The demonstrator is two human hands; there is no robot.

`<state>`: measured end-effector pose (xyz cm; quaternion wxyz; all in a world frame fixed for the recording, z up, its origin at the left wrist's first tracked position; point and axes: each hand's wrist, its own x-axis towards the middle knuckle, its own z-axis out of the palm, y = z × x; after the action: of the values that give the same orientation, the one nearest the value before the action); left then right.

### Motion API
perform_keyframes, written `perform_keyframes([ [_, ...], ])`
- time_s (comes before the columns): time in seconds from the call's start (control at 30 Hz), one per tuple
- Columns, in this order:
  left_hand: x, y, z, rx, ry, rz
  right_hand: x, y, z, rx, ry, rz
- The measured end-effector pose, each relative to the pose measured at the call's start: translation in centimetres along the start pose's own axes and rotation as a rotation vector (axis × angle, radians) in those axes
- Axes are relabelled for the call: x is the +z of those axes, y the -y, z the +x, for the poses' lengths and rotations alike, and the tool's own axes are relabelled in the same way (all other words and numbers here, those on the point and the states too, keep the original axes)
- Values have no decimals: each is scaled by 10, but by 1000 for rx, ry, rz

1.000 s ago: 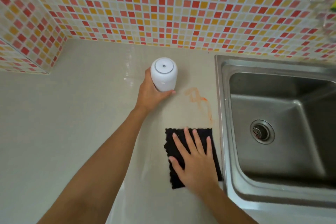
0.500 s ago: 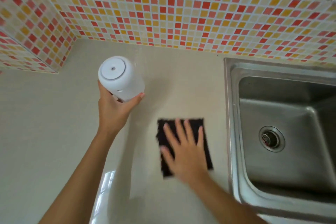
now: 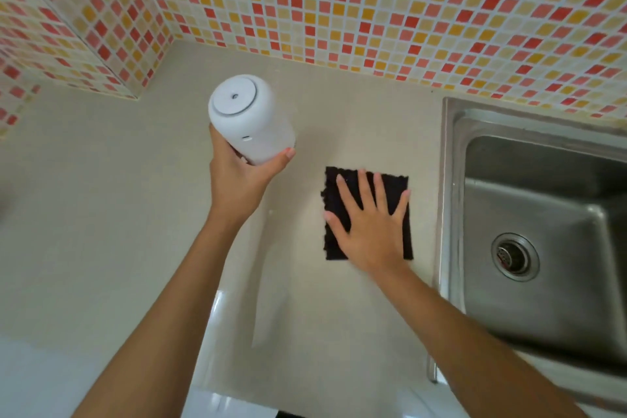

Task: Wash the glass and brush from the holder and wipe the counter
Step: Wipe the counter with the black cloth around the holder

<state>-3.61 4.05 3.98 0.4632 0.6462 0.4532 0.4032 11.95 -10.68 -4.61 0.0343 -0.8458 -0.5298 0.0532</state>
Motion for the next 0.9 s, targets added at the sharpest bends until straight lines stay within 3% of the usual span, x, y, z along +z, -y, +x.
perform_keyframes([
  [0.1, -1, 2, 4, -1, -6, 10, 7, 36, -91, -173, 64, 5],
  [0.2, -3, 4, 6, 1, -13, 34, 9, 39, -65, -239, 69, 4],
  [0.33, -5, 7, -2, 20, 3, 61, 5, 21, 41, 33, 56, 17],
  [0.4, -7, 7, -8, 21, 14, 69, 9, 19, 50, 91, 49, 14],
  [0.67, -12, 6, -15, 11, 15, 61, 13, 70, -156, -283, 67, 46],
  [0.8, -14, 4, -18, 37, 71, 123, 13, 71, -71, -262, 19, 42],
  [0.9, -12, 2, -21, 55, 60, 147, 13, 69, 11, -36, 36, 25],
])
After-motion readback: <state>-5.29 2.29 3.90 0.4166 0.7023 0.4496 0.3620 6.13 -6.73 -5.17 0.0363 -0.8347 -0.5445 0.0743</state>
